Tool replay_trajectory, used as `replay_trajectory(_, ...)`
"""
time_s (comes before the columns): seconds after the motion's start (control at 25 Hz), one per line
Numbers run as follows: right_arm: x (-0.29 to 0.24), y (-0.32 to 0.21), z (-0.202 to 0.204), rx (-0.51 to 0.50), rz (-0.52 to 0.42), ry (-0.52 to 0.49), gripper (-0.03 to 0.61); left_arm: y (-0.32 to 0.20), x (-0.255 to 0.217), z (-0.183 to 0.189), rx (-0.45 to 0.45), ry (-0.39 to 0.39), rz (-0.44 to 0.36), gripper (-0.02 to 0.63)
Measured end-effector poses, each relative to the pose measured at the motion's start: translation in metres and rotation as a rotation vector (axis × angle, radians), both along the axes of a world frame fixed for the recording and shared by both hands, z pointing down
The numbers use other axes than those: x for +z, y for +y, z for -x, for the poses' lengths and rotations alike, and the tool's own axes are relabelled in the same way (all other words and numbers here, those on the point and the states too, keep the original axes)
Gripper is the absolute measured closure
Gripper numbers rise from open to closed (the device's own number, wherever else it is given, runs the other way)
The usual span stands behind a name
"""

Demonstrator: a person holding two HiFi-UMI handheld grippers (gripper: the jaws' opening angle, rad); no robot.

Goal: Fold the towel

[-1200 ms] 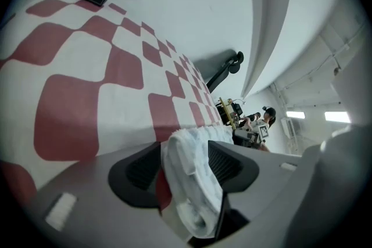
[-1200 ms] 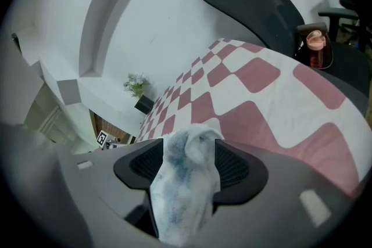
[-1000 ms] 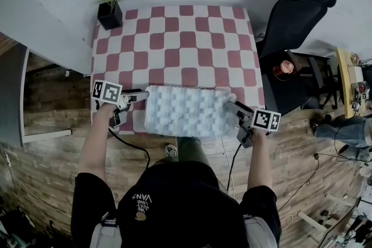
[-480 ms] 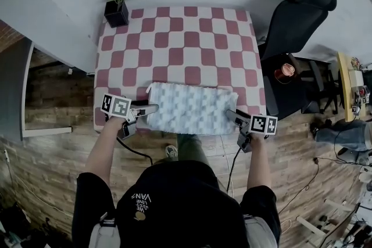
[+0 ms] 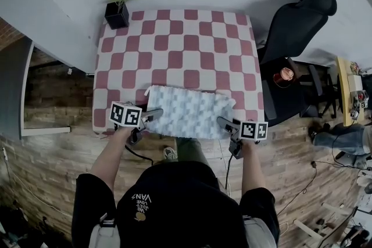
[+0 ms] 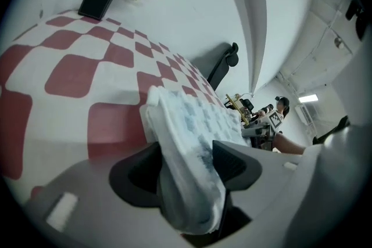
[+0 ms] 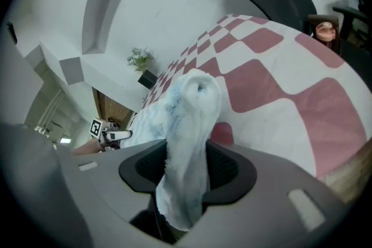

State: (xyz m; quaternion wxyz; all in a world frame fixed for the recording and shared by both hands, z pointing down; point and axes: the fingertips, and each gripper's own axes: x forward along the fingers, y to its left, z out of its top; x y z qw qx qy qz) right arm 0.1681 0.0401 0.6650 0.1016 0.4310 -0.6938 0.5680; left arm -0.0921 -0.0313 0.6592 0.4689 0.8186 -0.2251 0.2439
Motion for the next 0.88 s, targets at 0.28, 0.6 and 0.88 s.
replay_trajectory(0.28, -0.013, -0.014, 0.002, -0.055, -0.058, 0.032, 0.506, -0.005, -0.004, -0.006, -0.020, 0.011, -0.023, 0.529)
replay_trajectory(0.6, -0.067, -0.088, -0.010, -0.115, -0.214, 0.098, 0.517, -0.065, -0.060, -0.007, -0.040, 0.063, -0.154, 0.546)
replay_trajectory(0.88, -0.101, -0.187, -0.004, -0.166, -0.301, 0.095, 0.517, -0.151, -0.089, -0.003, -0.084, 0.034, -0.246, 0.546)
